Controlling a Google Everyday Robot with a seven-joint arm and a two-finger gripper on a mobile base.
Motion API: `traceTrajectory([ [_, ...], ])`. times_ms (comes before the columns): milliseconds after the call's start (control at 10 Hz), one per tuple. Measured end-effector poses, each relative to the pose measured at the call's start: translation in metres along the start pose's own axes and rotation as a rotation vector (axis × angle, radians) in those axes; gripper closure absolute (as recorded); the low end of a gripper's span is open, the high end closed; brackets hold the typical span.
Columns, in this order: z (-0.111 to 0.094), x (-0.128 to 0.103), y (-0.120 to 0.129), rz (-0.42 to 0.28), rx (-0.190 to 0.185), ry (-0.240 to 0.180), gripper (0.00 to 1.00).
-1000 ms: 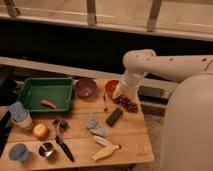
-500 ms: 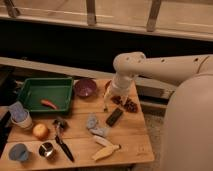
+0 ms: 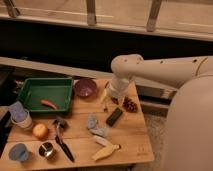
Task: Wipe table surface with towel
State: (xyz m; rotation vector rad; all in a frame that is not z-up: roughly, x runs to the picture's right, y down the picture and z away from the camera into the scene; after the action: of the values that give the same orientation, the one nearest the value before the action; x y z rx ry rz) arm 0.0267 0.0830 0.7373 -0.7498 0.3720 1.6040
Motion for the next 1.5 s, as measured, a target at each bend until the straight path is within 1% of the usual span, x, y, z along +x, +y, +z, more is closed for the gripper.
traceTrajectory([
  [100, 0.012, 0.015, 0.015, -0.031, -0.012, 0.024, 0.36],
  [300, 0.041, 0.055, 0.047, -0.078, -0.047, 0.084, 0.36],
  [400, 0.049, 0.067, 0.056, -0.089, -0.057, 0.102, 0.36],
  [500, 0.052, 0.074, 0.060, -0.094, -0.061, 0.111, 0.36],
  [800, 0.052, 0.073, 0.059, -0.089, -0.058, 0.111, 0.36],
  [900, 0.055, 0.071, 0.061, -0.092, -0.059, 0.124, 0.36],
  [1000, 0.062, 0.065, 0.059, -0.091, -0.062, 0.147, 0.36],
  [1100, 0.071, 0.061, 0.060, -0.093, -0.066, 0.169, 0.36],
  [1300, 0.113, 0.047, 0.061, -0.103, -0.071, 0.235, 0.36],
  [1500, 0.140, 0.040, 0.057, -0.092, -0.070, 0.258, 0.36],
])
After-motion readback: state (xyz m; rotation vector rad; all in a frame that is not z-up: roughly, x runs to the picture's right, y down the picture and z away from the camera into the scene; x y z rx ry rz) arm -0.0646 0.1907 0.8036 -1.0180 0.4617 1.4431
